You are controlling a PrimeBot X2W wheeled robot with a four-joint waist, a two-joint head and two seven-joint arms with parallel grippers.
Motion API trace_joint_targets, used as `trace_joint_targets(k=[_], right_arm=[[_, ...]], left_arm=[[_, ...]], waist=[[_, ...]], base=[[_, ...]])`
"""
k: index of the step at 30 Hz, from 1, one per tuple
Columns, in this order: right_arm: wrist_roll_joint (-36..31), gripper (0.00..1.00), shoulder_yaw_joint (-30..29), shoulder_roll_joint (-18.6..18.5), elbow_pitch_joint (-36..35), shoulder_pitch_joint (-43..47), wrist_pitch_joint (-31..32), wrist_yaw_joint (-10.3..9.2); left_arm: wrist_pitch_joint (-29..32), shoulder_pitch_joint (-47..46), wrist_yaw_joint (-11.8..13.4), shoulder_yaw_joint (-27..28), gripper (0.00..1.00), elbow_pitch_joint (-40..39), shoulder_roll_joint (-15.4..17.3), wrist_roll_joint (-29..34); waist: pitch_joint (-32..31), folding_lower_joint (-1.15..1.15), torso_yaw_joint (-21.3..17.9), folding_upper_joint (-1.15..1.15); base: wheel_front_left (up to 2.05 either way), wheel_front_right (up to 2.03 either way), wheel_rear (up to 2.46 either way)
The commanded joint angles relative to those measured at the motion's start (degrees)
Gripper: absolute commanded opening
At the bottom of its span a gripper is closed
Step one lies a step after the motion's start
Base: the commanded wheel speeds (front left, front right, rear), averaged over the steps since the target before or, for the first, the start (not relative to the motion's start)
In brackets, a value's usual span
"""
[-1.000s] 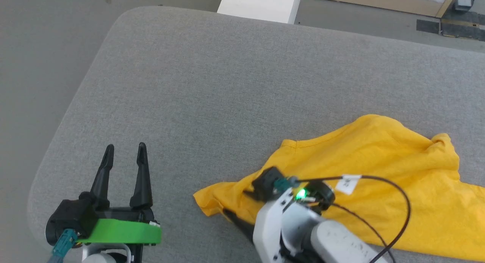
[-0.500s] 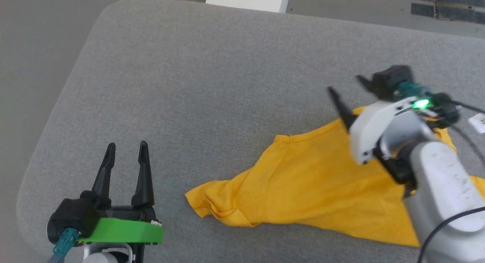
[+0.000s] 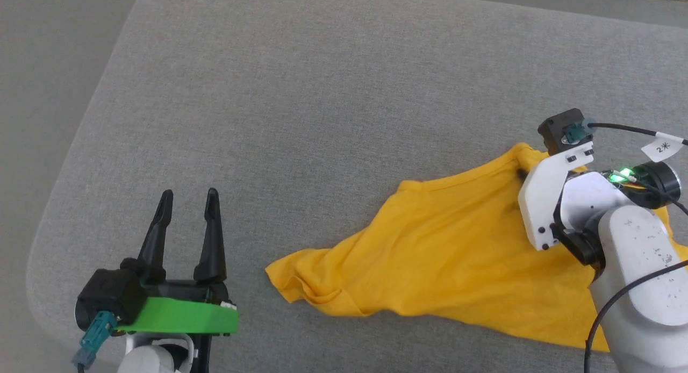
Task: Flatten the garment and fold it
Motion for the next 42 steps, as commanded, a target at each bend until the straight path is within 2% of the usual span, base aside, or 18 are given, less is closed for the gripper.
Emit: trace_joint_targets(k=[1,9,14,17,19,20,21,23,30,34,37,38,42], right_arm=[[-0.7,0.00,-0.2,0.4,-0.3,0.4,-0.6,-0.08],[-3.6,0.00,1.5,-2.0,-3.2,-8.1,-4.9,-0.08],[-6.6,0.00,2.0,-4.3,-0.9,-17.2,-8.3,-0.08],[-9.5,0.00,1.7,-4.5,2.2,-21.8,-11.7,-0.08],[-13.4,0.04,0.3,-2.1,11.9,-24.7,-14.5,-0.08],[-13.9,0.16,0.1,-1.7,13.1,-24.8,-14.9,-0.08],[-14.5,0.39,-0.4,-1.3,14.5,-24.9,-15.4,-0.08],[-15.7,1.00,-1.9,-0.5,16.4,-24.9,-16.3,-0.08],[-15.9,1.00,-5.7,1.7,19.7,-25.7,-21.7,-0.08],[-14.1,1.00,-8.8,3.0,17.8,-24.1,-25.5,-0.08],[-12.8,1.00,-11.4,4.1,13.1,-20.1,-28.3,-0.08],[-11.8,1.00,-13.0,4.8,8.9,-16.3,-29.4,-0.08],[-10.8,1.00,-15.5,6.0,-0.9,-6.5,-27.8,-0.08]], left_arm=[[-0.2,-1.0,-0.2,0.1,1.00,0.2,-0.3,-0.5],[-0.2,-1.6,-0.3,-0.7,1.00,0.5,-0.3,-1.3],[-0.2,-3.0,-0.3,-1.9,1.00,1.2,-0.3,-1.9],[-0.2,-3.8,-0.4,-2.3,1.00,1.7,-0.3,-2.2],[-0.2,-4.8,-0.4,-3.3,1.00,2.7,-0.3,-2.5],[-0.2,-4.9,-0.4,-3.5,1.00,2.8,-0.3,-2.6],[-0.2,-5.1,-0.4,-3.7,1.00,3.0,-0.3,-2.6],[-0.2,-5.6,-0.4,-4.0,1.00,3.2,-0.3,-2.6],[-0.2,-5.9,-0.4,-4.1,1.00,3.6,-0.3,-1.8],[-0.2,-4.6,-0.4,-3.5,1.00,3.6,-0.3,-0.7],[-0.2,-3.1,-0.4,-2.6,1.00,3.2,-0.3,0.2],[-0.2,-2.1,-0.5,-1.9,1.00,2.8,-0.3,0.8],[-0.2,-0.7,-0.5,-1.0,1.00,1.9,-0.3,1.7]], waist=[[0.1,0.00,0.3,0.00],[0.9,0.00,2.0,0.00],[2.7,0.00,4.3,0.00],[3.8,0.00,5.5,0.00],[5.0,0.00,6.9,0.00],[5.2,0.00,7.0,0.00],[5.3,0.00,7.0,0.00],[5.5,0.00,6.8,0.00],[3.7,0.00,4.5,0.00],[1.0,0.00,2.5,0.00],[-1.0,0.00,0.7,0.00],[-1.8,0.00,-0.6,0.00],[-2.4,0.00,-2.8,0.00]], base=[[0.00,0.00,0.00],[0.00,0.00,0.00],[0.00,0.00,0.00],[0.00,0.00,0.00],[0.00,0.00,0.00],[0.00,0.00,0.00],[0.00,0.00,0.00],[0.00,0.00,0.00],[0.00,0.00,0.00],[0.00,0.00,0.00],[0.00,0.00,0.00],[0.00,0.00,0.00],[0.00,0.00,0.00]])
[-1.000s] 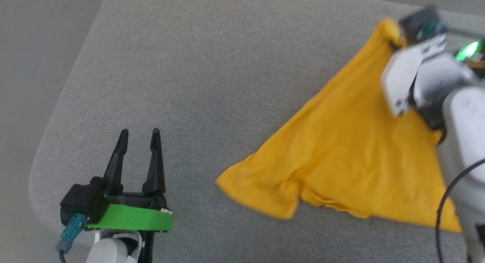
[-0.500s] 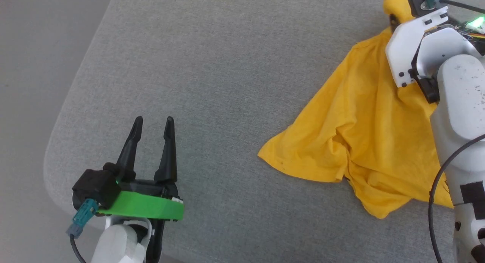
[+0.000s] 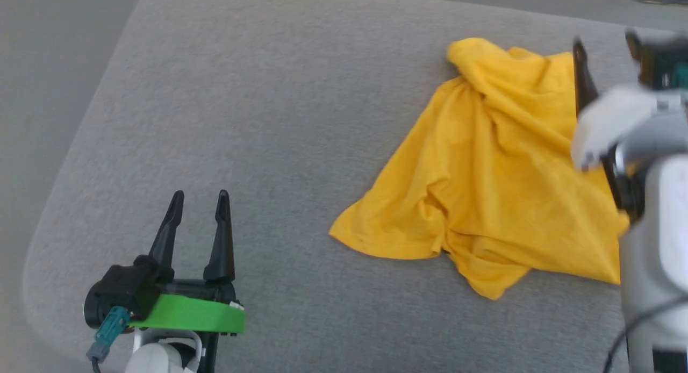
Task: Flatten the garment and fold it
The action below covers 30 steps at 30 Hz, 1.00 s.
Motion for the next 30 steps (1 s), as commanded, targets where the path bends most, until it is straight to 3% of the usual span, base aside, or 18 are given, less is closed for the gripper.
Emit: trace_joint_targets(k=[1,8,12,22,23,24,30], right_arm=[[1.0,1.00,-0.2,0.4,-2.2,3.4,1.4,-0.09],[5.1,1.00,1.0,1.1,-19.2,21.8,12.6,-0.09],[7.0,1.00,1.1,1.9,-24.7,29.2,17.9,-0.09],[7.0,1.00,4.7,1.3,-22.6,34.2,28.7,-0.09],[6.9,0.09,4.7,1.2,-22.6,33.7,28.6,-0.09],[6.7,0.00,4.8,0.9,-22.7,33.3,28.3,-0.09],[9.6,0.00,6.5,-0.7,-25.6,30.4,28.6,-0.09]], left_arm=[[-0.2,0.4,-0.4,0.2,1.00,-0.5,-0.2,0.4],[-0.2,0.1,-0.4,0.1,1.00,-1.4,-0.2,0.5],[-0.2,-0.3,-0.4,-0.3,1.00,-1.2,-0.2,0.0],[-0.2,-1.3,-0.4,-0.6,1.00,-0.5,-0.2,-0.6],[-0.2,-1.4,-0.4,-0.5,1.00,-0.5,-0.2,-0.6],[-0.2,-1.4,-0.4,-0.4,1.00,-0.5,-0.2,-0.7],[-0.2,-0.8,-0.4,0.6,1.00,-0.5,-0.2,-0.7]], waist=[[-1.5,0.00,-2.9,0.00],[0.4,0.00,-4.2,0.00],[1.2,0.00,-4.1,0.00],[1.4,0.00,-2.7,0.00],[1.4,0.00,-2.7,0.00],[1.4,0.00,-2.7,0.00],[0.3,0.00,-4.5,0.00]], base=[[0.00,0.00,0.00],[0.00,0.00,0.00],[0.00,0.00,0.00],[0.00,0.00,0.00],[0.00,0.00,0.00],[0.00,0.00,0.00],[0.00,0.00,0.00]])
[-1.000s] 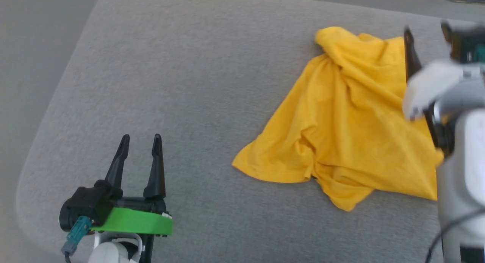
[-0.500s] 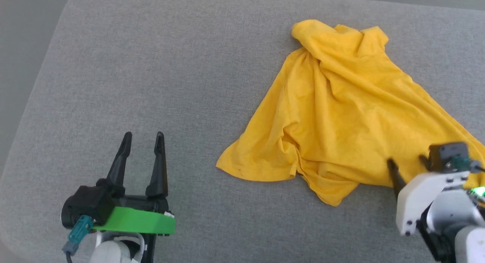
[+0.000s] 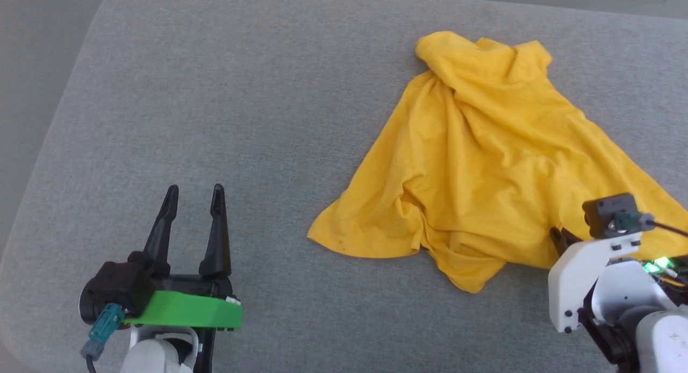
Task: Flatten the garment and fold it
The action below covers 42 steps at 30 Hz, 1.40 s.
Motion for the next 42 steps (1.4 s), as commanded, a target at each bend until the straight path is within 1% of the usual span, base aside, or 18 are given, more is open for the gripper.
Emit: trace_joint_targets(k=[1,4,6,9,11,13,15,19,20,21,22,27,29,31,36,39,40,42], right_arm=[[1.9,0.00,0.7,-0.6,-1.4,-1.3,1.1,-0.06],[6.0,0.00,2.6,-2.8,-4.8,-0.9,5.5,-0.06],[9.1,0.00,4.6,-5.5,-7.5,0.8,10.1,-0.06],[14.4,0.00,6.0,-8.8,-11.5,5.8,17.8,-0.06],[16.4,0.00,6.6,-10.8,-13.9,10.1,22.5,-0.06],[18.8,0.00,5.9,-11.4,-15.2,14.7,26.9,-0.06],[20.5,0.00,5.2,-11.7,-16.1,18.5,29.7,-0.06],[22.4,0.00,4.8,-10.1,-16.1,22.7,29.8,-0.06],[22.5,0.10,4.9,-9.7,-15.9,22.9,29.2,-0.06],[22.5,0.33,5.3,-9.4,-15.6,22.9,28.0,-0.06],[22.4,1.00,5.6,-9.1,-15.4,22.4,26.4,-0.06],[22.7,1.00,5.8,-7.2,-15.4,17.0,16.2,-0.06],[22.2,1.00,4.5,-6.3,-15.6,14.4,11.1,-0.06],[19.9,1.00,1.7,-4.6,-16.0,11.4,3.8,-0.06],[10.4,1.00,-4.7,1.4,-14.5,6.9,-17.7,-0.06],[5.9,1.00,-9.3,3.2,-12.3,5.9,-30.9,-0.06],[5.6,1.00,-10.8,3.4,-11.1,6.0,-35.0,-0.06],[8.3,1.00,-13.7,3.4,-7.7,6.3,-41.3,-0.06]], left_arm=[[-0.2,-0.2,-0.4,0.1,1.00,0.1,-0.2,-0.5],[-0.2,0.2,-0.4,0.5,1.00,0.1,-0.2,-0.4],[-0.2,0.5,-0.4,0.6,1.00,0.1,-0.2,-0.3],[-0.2,0.9,-0.4,0.5,1.00,0.2,-0.2,-0.3],[-0.2,1.2,-0.4,0.6,1.00,0.3,-0.2,-0.3],[-0.2,1.5,-0.4,0.5,1.00,0.3,-0.2,-0.4],[-0.2,1.7,-0.4,0.5,1.00,0.4,-0.2,-0.4],[-0.2,2.4,-0.4,0.9,1.00,0.6,-0.2,-0.3],[-0.2,2.6,-0.4,0.9,1.00,0.7,-0.2,-0.3],[-0.2,2.7,-0.4,0.8,1.00,0.8,-0.2,-0.1],[-0.2,2.8,-0.4,0.8,1.00,0.9,-0.2,0.0],[-0.2,3.2,-0.4,0.8,1.00,0.9,0.2,0.5],[-0.2,3.4,-0.4,0.7,1.00,0.9,0.4,0.6],[-0.2,3.5,-0.4,0.6,1.00,0.7,0.5,0.7],[-0.2,3.9,-0.4,0.4,1.00,0.0,0.8,0.9],[-0.2,4.3,-0.4,0.7,1.00,-0.4,0.9,1.1],[-0.2,4.6,-0.4,0.9,1.00,-0.5,0.9,1.3],[-0.2,5.1,-0.4,1.2,1.00,-0.8,1.2,2.1]], waist=[[-0.8,0.00,-1.1,0.00],[-1.8,0.00,-2.4,0.00],[-2.4,0.00,-3.2,0.00],[-3.2,0.00,-4.0,0.00],[-3.6,0.00,-4.4,0.00],[-3.8,0.00,-4.6,0.00],[-4.0,0.00,-4.8,0.00],[-4.4,0.00,-5.3,0.00],[-4.6,0.00,-5.4,0.00],[-4.8,0.00,-5.6,0.00],[-5.1,0.00,-5.7,0.00],[-6.4,0.00,-6.4,0.00],[-6.8,0.00,-6.5,0.00],[-6.9,0.00,-6.5,0.00],[-6.8,0.00,-6.3,0.00],[-6.6,0.00,-6.0,0.00],[-6.5,0.00,-6.0,0.00],[-6.3,0.00,-6.1,0.00]], base=[[0.00,0.00,0.00],[0.00,0.00,0.00],[0.00,0.00,0.00],[0.00,0.00,0.00],[0.00,0.00,0.00],[0.00,0.00,0.00],[0.00,0.00,0.00],[0.00,0.00,0.00],[0.00,0.00,0.00],[0.00,0.00,0.00],[0.00,0.00,0.00],[0.00,0.00,0.00],[0.00,0.00,0.00],[0.00,0.00,0.00],[0.00,0.00,0.00],[0.00,0.00,0.00],[0.00,0.00,0.00],[0.00,0.00,0.00]])
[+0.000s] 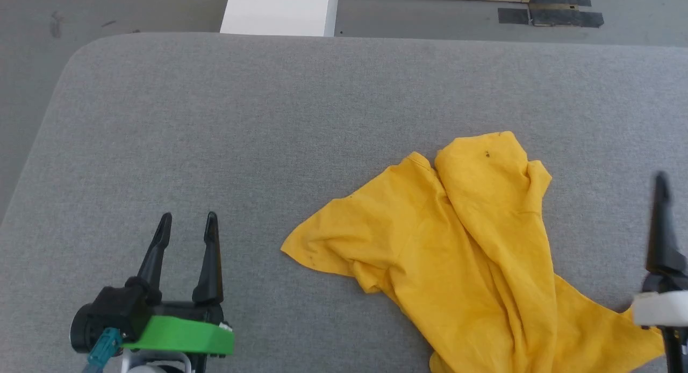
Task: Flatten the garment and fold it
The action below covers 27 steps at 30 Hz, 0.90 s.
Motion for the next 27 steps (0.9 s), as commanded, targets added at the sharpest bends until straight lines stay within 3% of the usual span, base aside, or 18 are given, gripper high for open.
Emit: trace_joint_targets(k=[1,5,11,17,19,27], right_arm=[[1.6,1.00,-0.9,0.0,2.2,0.2,-2.9,-0.09],[3.5,1.00,-1.7,0.1,7.3,1.0,-8.6,-0.09],[3.5,1.00,-2.0,0.1,10.0,-0.5,-11.3,-0.09],[3.3,1.00,-0.9,0.1,10.4,-2.2,-11.5,-0.09],[3.5,1.00,-0.1,0.1,10.5,-3.0,-11.3,-0.09],[3.7,1.00,0.2,0.1,10.8,-3.7,-11.4,-0.09]], left_arm=[[-0.2,1.0,-0.4,0.1,1.00,-0.3,0.9,1.2],[0.3,1.1,-0.4,-2.2,1.00,0.1,2.6,2.2],[8.2,-3.1,-0.4,-8.7,1.00,0.5,6.3,0.7],[18.4,-9.7,-0.4,-16.8,1.00,3.2,11.3,-2.4],[25.7,-13.4,-0.4,-21.7,1.00,5.6,13.9,-6.5],[34.2,-15.0,-0.2,-24.1,1.00,8.6,16.1,-9.3]], waist=[[0.3,0.00,-0.1,0.00],[1.1,0.00,-0.4,0.00],[2.9,0.00,-0.5,0.00],[5.3,0.00,-0.6,0.00],[7.1,0.00,-1.2,0.00],[9.1,0.00,-2.4,0.00]], base=[[0.00,0.00,0.00],[0.00,0.00,0.00],[0.00,0.00,0.00],[0.00,0.00,0.00],[0.00,0.00,0.00],[0.00,0.00,0.00]])
